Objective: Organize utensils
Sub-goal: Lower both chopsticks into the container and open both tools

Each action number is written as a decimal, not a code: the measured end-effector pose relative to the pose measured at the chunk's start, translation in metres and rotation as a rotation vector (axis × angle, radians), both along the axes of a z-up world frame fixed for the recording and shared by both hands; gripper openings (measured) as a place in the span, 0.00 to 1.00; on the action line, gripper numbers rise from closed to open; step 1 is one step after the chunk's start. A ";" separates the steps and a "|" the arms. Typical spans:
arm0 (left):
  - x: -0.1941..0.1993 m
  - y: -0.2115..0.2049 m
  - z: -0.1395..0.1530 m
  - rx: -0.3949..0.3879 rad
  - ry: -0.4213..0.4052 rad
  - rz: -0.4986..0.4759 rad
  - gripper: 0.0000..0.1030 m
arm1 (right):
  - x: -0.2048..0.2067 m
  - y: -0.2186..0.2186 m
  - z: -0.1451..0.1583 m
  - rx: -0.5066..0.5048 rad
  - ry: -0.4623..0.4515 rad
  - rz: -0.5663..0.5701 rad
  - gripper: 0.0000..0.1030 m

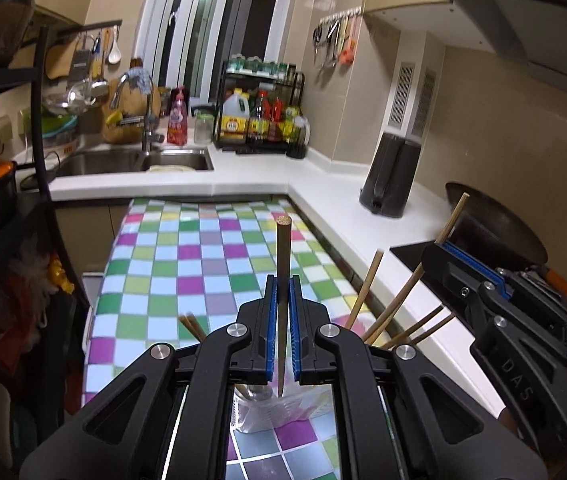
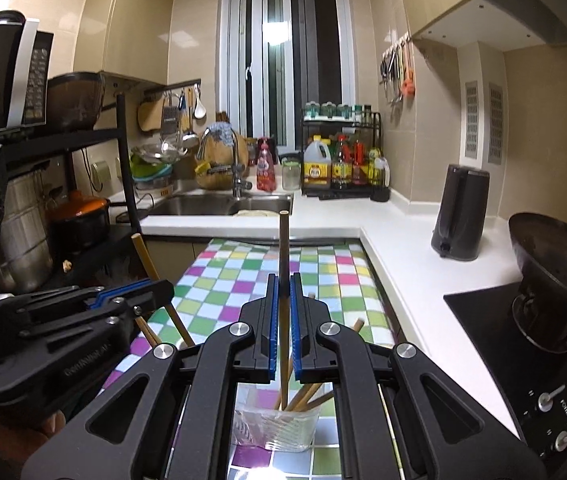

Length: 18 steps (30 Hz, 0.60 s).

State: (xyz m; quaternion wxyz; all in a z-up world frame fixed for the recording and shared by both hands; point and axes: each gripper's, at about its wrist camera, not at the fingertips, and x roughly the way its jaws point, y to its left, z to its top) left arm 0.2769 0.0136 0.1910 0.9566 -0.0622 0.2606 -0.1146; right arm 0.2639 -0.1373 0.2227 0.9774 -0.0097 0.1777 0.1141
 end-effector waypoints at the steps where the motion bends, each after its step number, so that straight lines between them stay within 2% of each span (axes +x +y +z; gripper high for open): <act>1: 0.002 -0.002 -0.006 0.001 0.012 -0.004 0.06 | 0.002 0.001 -0.005 -0.005 0.010 0.001 0.05; 4: 0.003 -0.004 -0.015 0.009 0.032 -0.003 0.07 | 0.004 0.001 -0.019 -0.015 0.049 0.007 0.06; 5: 0.002 -0.003 -0.016 0.010 0.033 0.005 0.19 | 0.005 0.001 -0.021 -0.018 0.056 0.005 0.08; 6: 0.000 -0.002 -0.016 0.009 0.029 0.016 0.40 | 0.004 0.000 -0.023 -0.020 0.061 0.003 0.09; 7: -0.004 -0.001 -0.014 0.006 0.017 0.027 0.46 | 0.004 -0.001 -0.024 -0.021 0.067 0.001 0.11; 9: -0.012 0.000 -0.009 0.014 -0.001 0.034 0.47 | 0.000 -0.004 -0.023 -0.016 0.068 0.000 0.17; 11: -0.024 0.002 -0.001 0.027 -0.028 0.048 0.49 | -0.006 -0.007 -0.019 -0.017 0.056 -0.008 0.34; 13: -0.039 0.007 0.008 0.033 -0.066 0.072 0.54 | -0.016 -0.010 -0.013 -0.013 0.037 -0.012 0.41; 15: -0.056 0.011 0.016 0.035 -0.107 0.099 0.63 | -0.030 -0.014 -0.006 -0.013 0.010 -0.015 0.45; 16: -0.067 0.015 0.020 0.036 -0.128 0.115 0.66 | -0.041 -0.017 -0.002 -0.013 -0.011 -0.019 0.50; 18: -0.086 0.020 0.022 0.039 -0.150 0.135 0.80 | -0.058 -0.023 0.001 -0.007 -0.041 -0.027 0.61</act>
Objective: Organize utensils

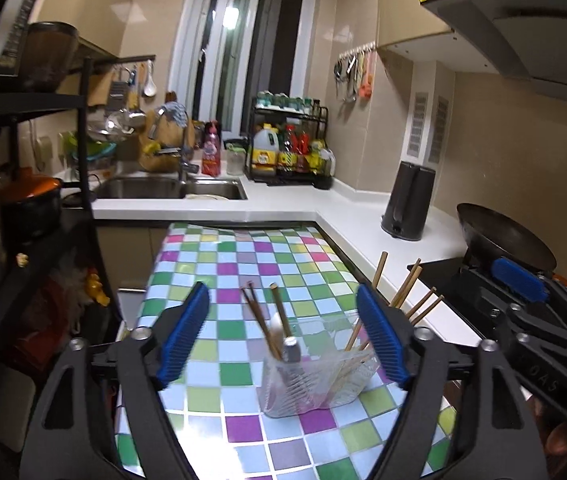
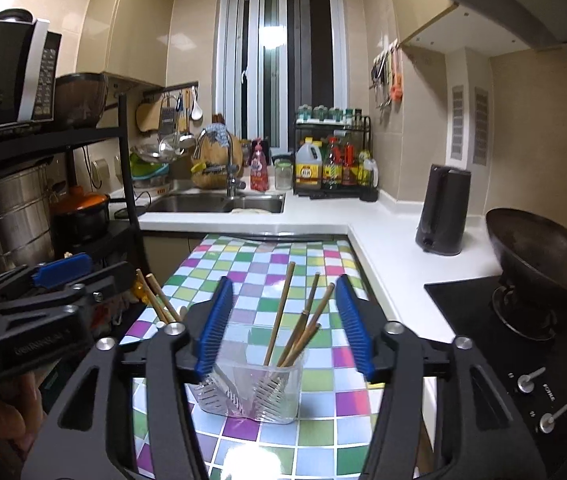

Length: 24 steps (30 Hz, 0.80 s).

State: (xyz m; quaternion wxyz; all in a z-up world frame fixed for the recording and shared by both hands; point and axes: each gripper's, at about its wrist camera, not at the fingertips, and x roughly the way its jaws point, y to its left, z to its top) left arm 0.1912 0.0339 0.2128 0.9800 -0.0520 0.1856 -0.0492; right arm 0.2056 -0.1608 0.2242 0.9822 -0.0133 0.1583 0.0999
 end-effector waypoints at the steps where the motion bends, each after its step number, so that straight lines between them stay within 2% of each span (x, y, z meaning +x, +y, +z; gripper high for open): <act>1: -0.008 0.002 -0.001 0.004 -0.007 0.007 0.82 | -0.012 -0.004 0.000 0.008 -0.016 -0.009 0.68; 4: -0.038 0.008 -0.011 0.036 -0.024 0.032 0.91 | -0.039 -0.016 -0.004 0.036 -0.040 -0.030 0.87; 7: -0.063 0.013 -0.039 0.032 0.002 0.052 0.93 | -0.068 -0.022 -0.024 0.031 -0.051 -0.049 0.94; 11: -0.074 0.015 -0.081 -0.005 0.065 0.085 0.93 | -0.086 -0.024 -0.059 -0.021 -0.054 -0.052 0.95; 14: -0.071 0.010 -0.103 -0.017 0.124 0.117 0.93 | -0.083 -0.030 -0.086 -0.036 -0.012 -0.059 0.95; 17: -0.073 0.001 -0.113 0.017 0.122 0.100 0.93 | -0.081 -0.041 -0.106 -0.020 0.005 -0.086 0.95; 19: -0.075 0.000 -0.116 0.002 0.113 0.101 0.93 | -0.079 -0.044 -0.116 -0.013 0.028 -0.095 0.95; 24: -0.077 -0.005 -0.122 0.005 0.089 0.151 0.93 | -0.080 -0.043 -0.117 -0.034 0.016 -0.064 0.95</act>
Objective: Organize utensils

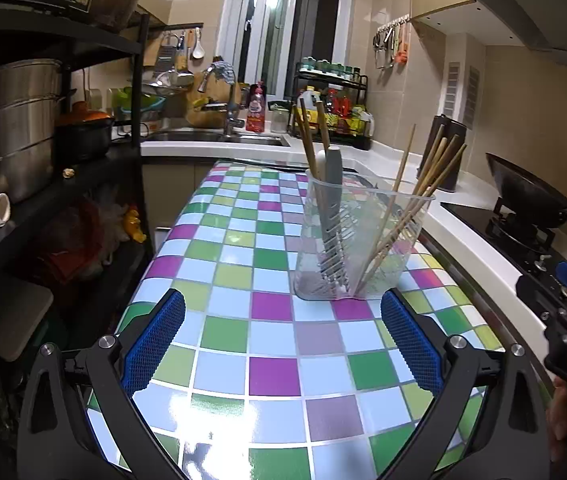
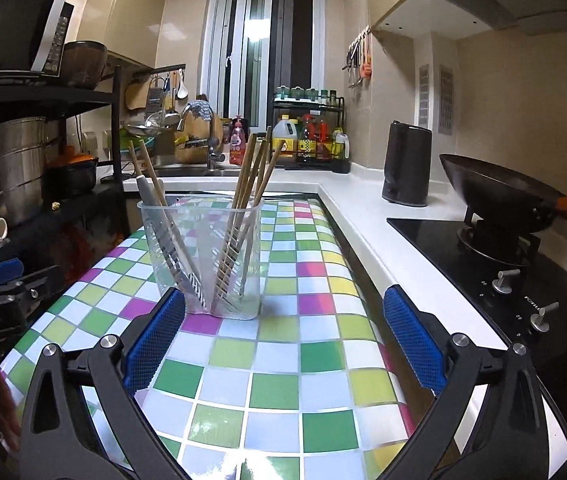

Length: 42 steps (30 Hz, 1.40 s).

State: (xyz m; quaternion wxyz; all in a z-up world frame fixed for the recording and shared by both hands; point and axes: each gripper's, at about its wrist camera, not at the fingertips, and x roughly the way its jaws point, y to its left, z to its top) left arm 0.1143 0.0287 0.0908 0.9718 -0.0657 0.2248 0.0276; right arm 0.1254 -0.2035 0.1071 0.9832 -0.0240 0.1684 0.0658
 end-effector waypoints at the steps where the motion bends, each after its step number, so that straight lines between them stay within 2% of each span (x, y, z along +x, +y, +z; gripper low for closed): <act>1: 0.000 0.000 -0.002 -0.003 -0.002 -0.002 0.93 | 0.000 -0.001 -0.001 0.004 0.005 0.000 0.95; 4: 0.002 -0.003 -0.003 -0.017 0.000 -0.033 0.93 | 0.000 -0.003 -0.004 0.001 0.017 -0.005 0.95; 7: 0.003 -0.009 -0.004 0.023 -0.005 -0.021 0.93 | 0.001 -0.003 -0.005 -0.003 0.017 -0.008 0.95; 11: 0.008 -0.012 -0.007 0.039 0.019 -0.023 0.93 | 0.003 -0.005 -0.007 -0.005 0.029 -0.016 0.95; 17: 0.012 -0.009 -0.012 0.022 0.049 -0.009 0.93 | 0.008 -0.007 -0.009 0.001 0.049 -0.021 0.95; 42: 0.004 -0.012 -0.010 0.021 0.039 -0.048 0.93 | 0.006 -0.002 -0.012 -0.010 0.052 -0.013 0.95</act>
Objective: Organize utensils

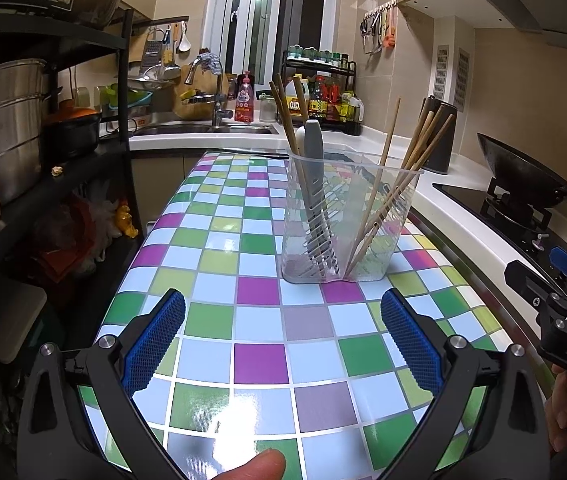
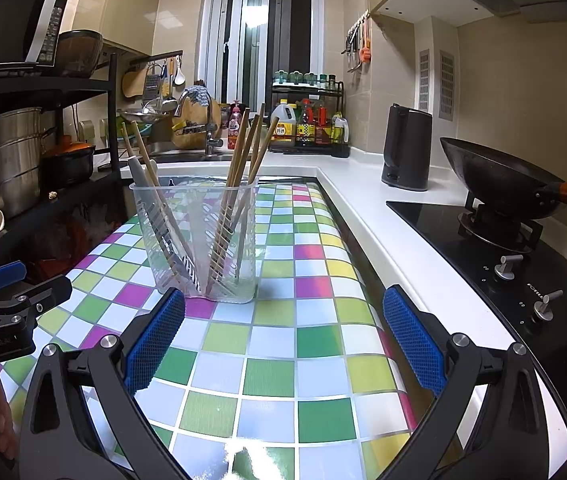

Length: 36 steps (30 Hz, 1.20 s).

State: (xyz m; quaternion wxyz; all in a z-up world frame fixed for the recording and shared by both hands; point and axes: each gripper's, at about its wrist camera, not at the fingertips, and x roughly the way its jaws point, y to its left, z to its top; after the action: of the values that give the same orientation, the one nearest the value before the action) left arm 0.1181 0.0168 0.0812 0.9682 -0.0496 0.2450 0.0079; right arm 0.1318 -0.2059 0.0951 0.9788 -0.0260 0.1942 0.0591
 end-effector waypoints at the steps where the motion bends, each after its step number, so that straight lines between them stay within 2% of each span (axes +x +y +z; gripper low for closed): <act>1: 0.000 0.000 0.000 0.000 0.000 0.000 0.93 | 0.000 0.000 0.000 0.000 0.001 0.000 0.95; 36: 0.002 -0.004 -0.002 -0.001 0.010 -0.031 0.93 | -0.002 0.003 -0.002 -0.001 -0.001 0.002 0.95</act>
State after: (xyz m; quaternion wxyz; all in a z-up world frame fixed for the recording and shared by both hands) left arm 0.1200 0.0124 0.0789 0.9670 -0.0464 0.2504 -0.0071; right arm 0.1300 -0.2029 0.0935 0.9789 -0.0269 0.1937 0.0599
